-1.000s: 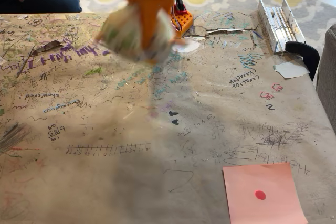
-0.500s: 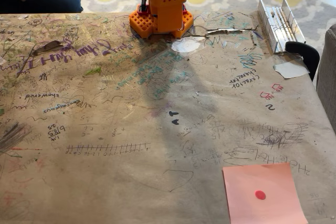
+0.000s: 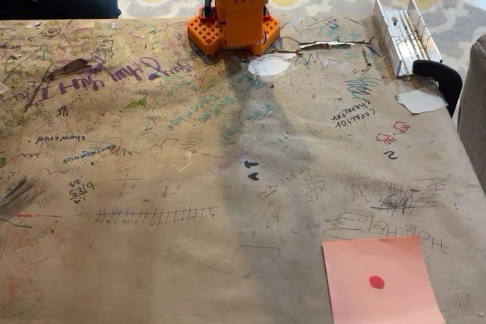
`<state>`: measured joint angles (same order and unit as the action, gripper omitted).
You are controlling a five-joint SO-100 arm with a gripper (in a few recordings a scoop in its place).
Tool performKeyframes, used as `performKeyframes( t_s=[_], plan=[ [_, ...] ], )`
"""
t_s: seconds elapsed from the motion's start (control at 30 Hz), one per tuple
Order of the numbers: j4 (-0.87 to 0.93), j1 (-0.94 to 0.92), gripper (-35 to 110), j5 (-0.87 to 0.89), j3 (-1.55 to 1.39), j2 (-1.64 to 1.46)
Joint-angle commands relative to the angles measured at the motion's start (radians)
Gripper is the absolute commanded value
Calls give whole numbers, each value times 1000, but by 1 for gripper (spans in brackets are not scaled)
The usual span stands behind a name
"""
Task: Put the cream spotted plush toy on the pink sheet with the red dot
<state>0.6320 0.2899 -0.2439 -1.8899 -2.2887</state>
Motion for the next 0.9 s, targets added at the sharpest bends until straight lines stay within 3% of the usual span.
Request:
performKeyframes(
  t_s=[0.0,0.03,0.33,0.4,0.5,0.53,0.67,0.87],
  plan=[
    [1005,-18,30,-132,1611,1224],
    [1131,-29,33,-118,1896,1411],
    [1118,-120,33,-166,1522,1238],
    [1048,-112,33,-199,1247,1074],
    [463,-69,32,-302,268,407],
    [354,-49,31,-310,57,227],
    [471,-6,30,-287,-152,-21],
    [422,29,31,-262,-572,-400]
  ],
)
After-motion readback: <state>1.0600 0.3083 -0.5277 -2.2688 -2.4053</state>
